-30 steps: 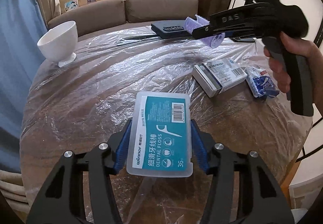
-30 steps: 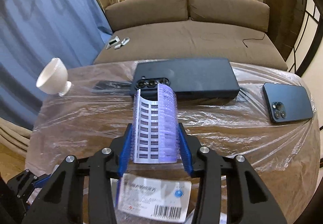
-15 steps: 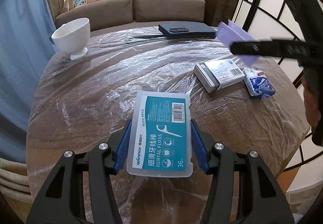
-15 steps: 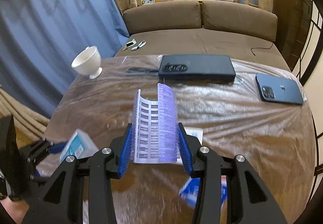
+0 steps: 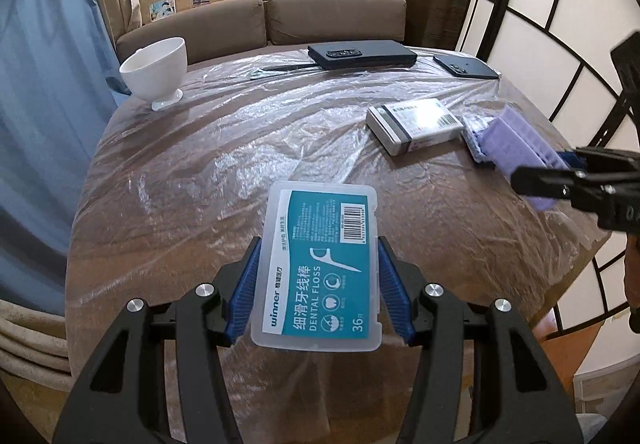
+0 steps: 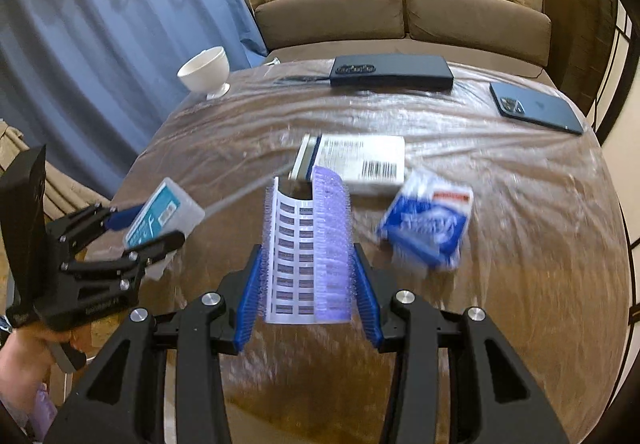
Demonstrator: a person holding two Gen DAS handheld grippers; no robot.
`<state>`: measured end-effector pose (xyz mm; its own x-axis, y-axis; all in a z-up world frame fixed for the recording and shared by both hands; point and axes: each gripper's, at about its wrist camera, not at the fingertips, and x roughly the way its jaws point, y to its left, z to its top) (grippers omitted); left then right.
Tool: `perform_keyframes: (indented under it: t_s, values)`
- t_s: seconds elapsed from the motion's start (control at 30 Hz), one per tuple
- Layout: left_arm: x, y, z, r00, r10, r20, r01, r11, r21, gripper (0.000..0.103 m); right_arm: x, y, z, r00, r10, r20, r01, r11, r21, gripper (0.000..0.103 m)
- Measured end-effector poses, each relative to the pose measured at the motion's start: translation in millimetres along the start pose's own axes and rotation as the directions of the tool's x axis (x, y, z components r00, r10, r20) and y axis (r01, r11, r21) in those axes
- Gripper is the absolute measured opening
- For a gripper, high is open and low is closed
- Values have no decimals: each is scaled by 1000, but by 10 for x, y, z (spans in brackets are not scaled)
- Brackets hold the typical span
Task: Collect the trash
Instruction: 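Grasp the dental floss case with the left tool while the right tool grasps the purple hair roller, then carry the floss case with the left tool while the right tool carries the roller over the bin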
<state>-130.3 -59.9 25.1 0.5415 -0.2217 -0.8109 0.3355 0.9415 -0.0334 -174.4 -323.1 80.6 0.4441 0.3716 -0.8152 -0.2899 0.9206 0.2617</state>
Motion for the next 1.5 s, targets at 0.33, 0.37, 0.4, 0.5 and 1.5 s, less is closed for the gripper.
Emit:
perform_keyframes:
  t_s: [0.33,0.37,0.4,0.5,1.5]
  values:
    - [-110,-164,-193,1000,25,-17,-25,999,36,56,-180,87,-356,1000,-10,-12,9,1000,-27,42]
    - [-126,-177,-207,1000,25,-15,-25,999,40,56,-190,99,-397,1000,-8,-15,7,1000,-27,42]
    - [-140,-188,-222,1000,25,-14,-25,999,42,56,-196,109,-431,1000,-7,-18,7,1000,-27,42]
    - [-169,-207,-254,1000,19,-12,-19,999,44,56,-206,125,-521,1000,-3,-27,2,1000,-23,42]
    - [65,42,-246,998,-37,-51,36,999,-25,55,-162,222,-664,998,11,-54,-12,1000,-9,42]
